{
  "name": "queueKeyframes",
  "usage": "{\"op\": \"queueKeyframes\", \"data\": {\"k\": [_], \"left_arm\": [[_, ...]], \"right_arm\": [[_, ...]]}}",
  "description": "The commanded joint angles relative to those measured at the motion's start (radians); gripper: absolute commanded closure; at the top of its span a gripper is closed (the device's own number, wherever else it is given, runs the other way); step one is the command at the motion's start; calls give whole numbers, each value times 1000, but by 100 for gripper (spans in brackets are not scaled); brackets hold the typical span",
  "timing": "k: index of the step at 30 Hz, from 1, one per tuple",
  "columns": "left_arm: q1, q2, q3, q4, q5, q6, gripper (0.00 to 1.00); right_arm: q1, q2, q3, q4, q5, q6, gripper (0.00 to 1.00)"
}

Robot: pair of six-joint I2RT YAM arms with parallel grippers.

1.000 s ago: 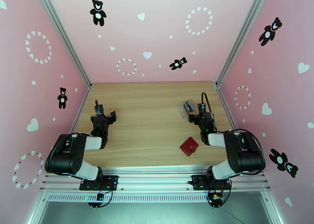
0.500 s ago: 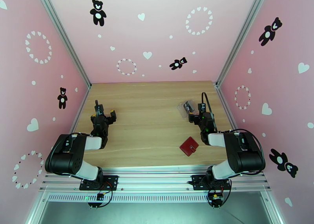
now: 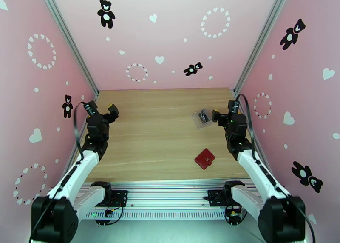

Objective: Put the credit cards into the card holder

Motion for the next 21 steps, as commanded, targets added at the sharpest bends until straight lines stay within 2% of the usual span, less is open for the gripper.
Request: {"op": "queueKeyframes", "data": {"k": [1,4,8,11,15,18,21], "left_arm": [[4,-7,72,-349,297,-211,2],[-7,0,153,-502,436,-269,5],[-63,-7,160,-553,615,-289,8],[-114,-23,158,-618,652,-280,9],[-166,-77,84,-618,665,-281,9],[-185,-97,41,-611,670,-285,9],[-189,-95,5,-597,668,-265,9]], "right_arm": [[2,-35,30,-407,20,219,1],[2,-66,67,-620,-51,260,1],[2,-163,44,-788,-167,298,5],[7,-228,1,-862,-232,343,9],[31,-194,-93,-818,-365,437,15],[57,-100,-153,-767,-406,465,21],[127,-21,-206,-673,-419,499,25]]}}
